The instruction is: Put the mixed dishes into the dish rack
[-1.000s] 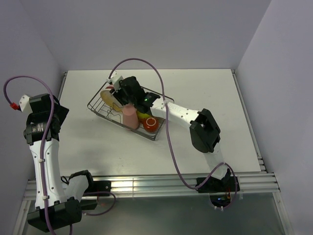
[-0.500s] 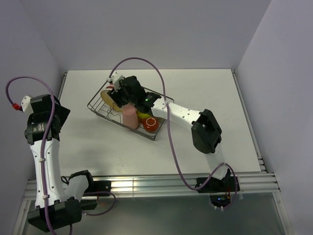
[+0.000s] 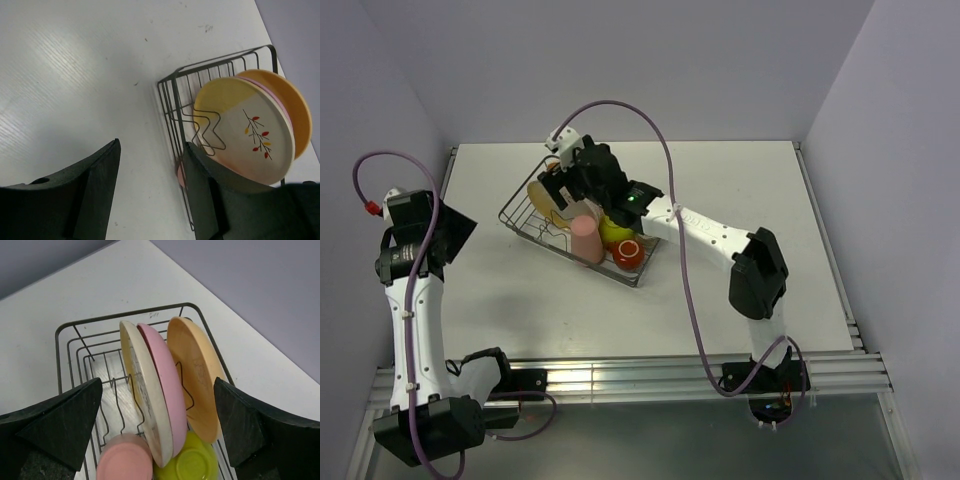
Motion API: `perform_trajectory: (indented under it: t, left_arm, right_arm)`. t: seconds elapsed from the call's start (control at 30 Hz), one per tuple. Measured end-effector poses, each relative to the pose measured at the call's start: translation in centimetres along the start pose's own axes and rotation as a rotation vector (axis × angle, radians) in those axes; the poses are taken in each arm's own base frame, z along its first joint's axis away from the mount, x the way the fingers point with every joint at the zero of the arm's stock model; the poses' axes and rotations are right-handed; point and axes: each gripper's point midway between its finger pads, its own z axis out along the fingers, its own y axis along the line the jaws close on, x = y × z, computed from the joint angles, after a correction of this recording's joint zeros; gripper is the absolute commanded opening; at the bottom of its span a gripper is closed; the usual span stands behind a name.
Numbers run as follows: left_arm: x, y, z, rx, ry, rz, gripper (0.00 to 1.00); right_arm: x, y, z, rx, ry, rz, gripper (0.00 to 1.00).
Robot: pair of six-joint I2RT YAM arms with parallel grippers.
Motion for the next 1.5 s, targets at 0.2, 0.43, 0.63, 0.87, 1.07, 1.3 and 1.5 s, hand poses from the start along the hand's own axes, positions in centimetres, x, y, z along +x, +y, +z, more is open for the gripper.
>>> perform_trajectory:
  t: [0.2, 0.43, 0.63, 0.87, 1.07, 1.3, 1.5]
  left_arm:
    - [1.5, -1.5, 0.1, 0.101, 0.074, 0.011, 0.61]
    - [4.4, -4.6, -0.6, 0.331, 0.195, 0.036, 0.67]
    - [7.6, -6.9, -2.4, 0.567, 0.307, 0.060, 0.70]
    - [10.4, -10.4, -7.1, 0.932, 0.359, 0.093, 0.71]
    - [14.3, -11.2, -10.6, 1.186, 0.460, 0.092, 0.73]
    - [16.4, -10.2, -17.4, 1.536, 0.472, 0.070, 0.73]
    - [17.9, -6.7, -20.6, 1.715, 0.508, -0.013, 0.74]
  right_arm:
    - [-1.6, -1.6, -4.1, 0.046, -0.027, 0.052, 1.00]
    - [-1.4, -3.5, -11.5, 0.061, -0.064, 0.202, 1.00]
    - [5.5, -2.2, -15.3, 0.006, 0.033, 0.301, 1.00]
    - [13.5, 1.1, -19.9, -0.128, 0.073, 0.404, 1.00]
    - [13.4, 3.9, -23.3, -0.306, -0.106, 0.506, 1.00]
    - [17.0, 6.3, -27.1, -0.456, -0.211, 0.641, 1.00]
    - [12.4, 6.0, -31.6, -0.567, -0.458, 0.707, 1.00]
